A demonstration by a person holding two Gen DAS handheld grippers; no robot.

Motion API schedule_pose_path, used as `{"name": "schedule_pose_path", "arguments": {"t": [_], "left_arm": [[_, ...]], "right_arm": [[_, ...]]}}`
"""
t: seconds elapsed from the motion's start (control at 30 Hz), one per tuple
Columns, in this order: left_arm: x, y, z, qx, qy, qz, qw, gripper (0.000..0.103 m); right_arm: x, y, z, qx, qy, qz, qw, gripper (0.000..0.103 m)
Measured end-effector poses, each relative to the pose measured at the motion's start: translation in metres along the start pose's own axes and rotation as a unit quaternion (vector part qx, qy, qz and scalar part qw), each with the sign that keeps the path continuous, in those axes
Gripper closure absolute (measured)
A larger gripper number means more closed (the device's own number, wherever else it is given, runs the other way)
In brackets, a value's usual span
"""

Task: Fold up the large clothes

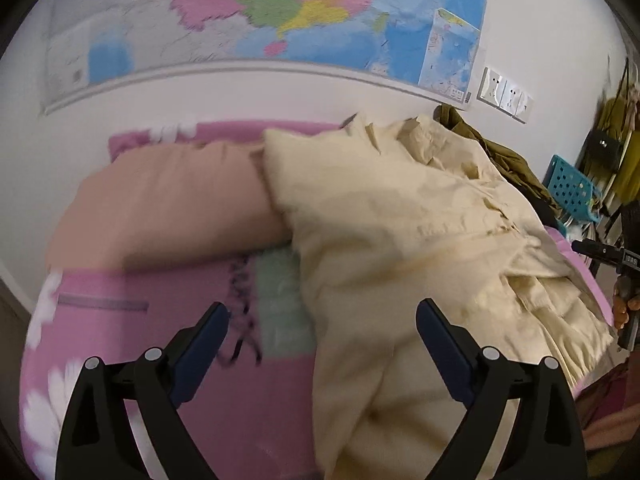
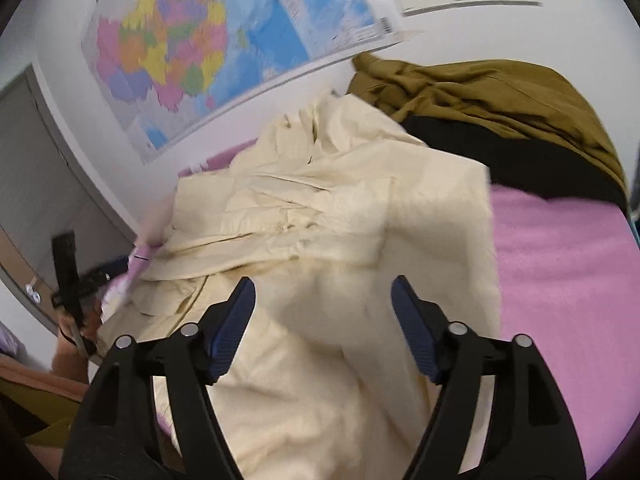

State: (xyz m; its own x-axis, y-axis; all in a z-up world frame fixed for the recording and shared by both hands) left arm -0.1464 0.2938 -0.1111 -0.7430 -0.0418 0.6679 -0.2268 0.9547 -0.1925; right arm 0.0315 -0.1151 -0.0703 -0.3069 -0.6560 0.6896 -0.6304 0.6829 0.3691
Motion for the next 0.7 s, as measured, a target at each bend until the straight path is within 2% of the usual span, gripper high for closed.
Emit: {"name": "schedule_pose_path", "arguments": {"t": [0.07, 0.23, 0.33, 0.57, 0.67, 0.7], "left_arm": [[0.005, 0.004, 0.014, 0.015, 0.01, 0.006, 0.9998, 0.011], [0.007, 0.005, 0.054, 0.081, 0.046, 0.066, 0.9935, 0.011], [0.004, -0.005, 0.064, 0.085, 0.053, 0.086, 0.9913, 0.011], [0.005, -0.025, 0.076, 0.092, 0.068, 0.133, 0.9845, 0.01], [0.007, -0.039, 0.082, 0.088, 0.083, 0.165, 0.9788, 0.008], [0.01, -0.048, 0.086, 0.085, 0.09, 0.191, 0.9738, 0.008]], "right_arm": [[0.012, -0.005, 0.009, -0.016, -0.008, 0.001, 1.0, 0.031], [0.044, -0.035, 0.039, -0.079, -0.024, 0.005, 0.997, 0.022], [0.053, -0.05, 0.057, -0.108, -0.022, 0.007, 0.994, 0.015], [0.048, -0.058, 0.089, -0.129, 0.007, -0.008, 0.992, 0.014], [0.046, -0.052, 0.093, -0.115, 0.007, -0.012, 0.993, 0.012], [0.046, -0.051, 0.093, -0.112, 0.008, -0.013, 0.994, 0.011]]}}
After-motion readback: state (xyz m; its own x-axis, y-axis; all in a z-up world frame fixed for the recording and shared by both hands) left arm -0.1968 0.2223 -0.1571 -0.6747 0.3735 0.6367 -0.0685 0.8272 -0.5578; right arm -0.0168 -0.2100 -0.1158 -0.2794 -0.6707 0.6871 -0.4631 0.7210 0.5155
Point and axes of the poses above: each gripper's, at about its wrist camera, not at the fingertips, and x roughly against the way its jaws point, y to its left, z to its underside, the point moved 10 cm from there along -x, roughly the way its jaws point, and after that the axes turned 3 degrees about z, right-handed, at the moved point
